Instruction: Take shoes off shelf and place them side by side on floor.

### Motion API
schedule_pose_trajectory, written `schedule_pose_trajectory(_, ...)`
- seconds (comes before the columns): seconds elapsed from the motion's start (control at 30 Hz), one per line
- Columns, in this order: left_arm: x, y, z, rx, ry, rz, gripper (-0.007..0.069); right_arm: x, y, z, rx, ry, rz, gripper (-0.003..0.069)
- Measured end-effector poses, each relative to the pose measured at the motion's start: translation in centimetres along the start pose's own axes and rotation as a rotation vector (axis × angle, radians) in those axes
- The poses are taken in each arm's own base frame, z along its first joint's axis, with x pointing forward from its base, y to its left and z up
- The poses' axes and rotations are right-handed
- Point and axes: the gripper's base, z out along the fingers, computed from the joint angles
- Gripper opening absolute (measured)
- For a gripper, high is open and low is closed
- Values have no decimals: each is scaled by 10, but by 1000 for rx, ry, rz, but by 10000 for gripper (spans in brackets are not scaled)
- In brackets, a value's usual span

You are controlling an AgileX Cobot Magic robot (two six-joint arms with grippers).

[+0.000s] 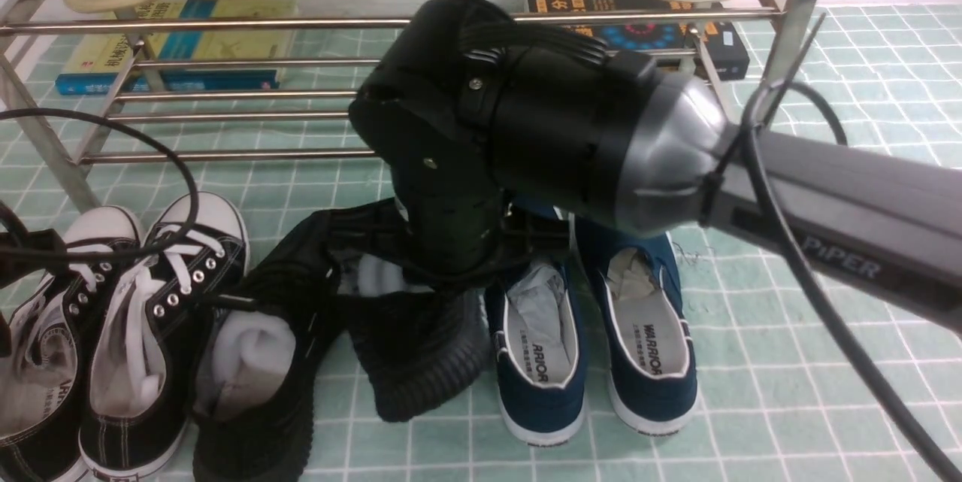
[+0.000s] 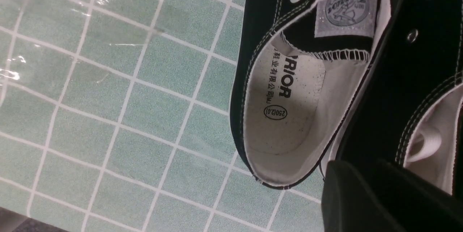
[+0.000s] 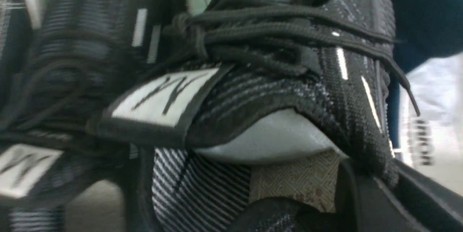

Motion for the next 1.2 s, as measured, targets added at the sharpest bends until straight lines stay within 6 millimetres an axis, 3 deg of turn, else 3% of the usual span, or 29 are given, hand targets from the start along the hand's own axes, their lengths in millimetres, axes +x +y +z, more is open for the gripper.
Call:
schedule_pose_trajectory(0.6, 0, 0, 0, 0, 1, 0, 148, -8, 0, 0, -8, -78, 73, 59)
schedule_pose_trajectory(0.87, 0, 0, 0, -2, 0, 1, 158, -1, 4, 28, 31, -40, 103, 59)
schedule_pose_trajectory(1.2, 0, 0, 0, -3, -1, 1, 164, 4, 7, 33, 15, -2, 140, 63)
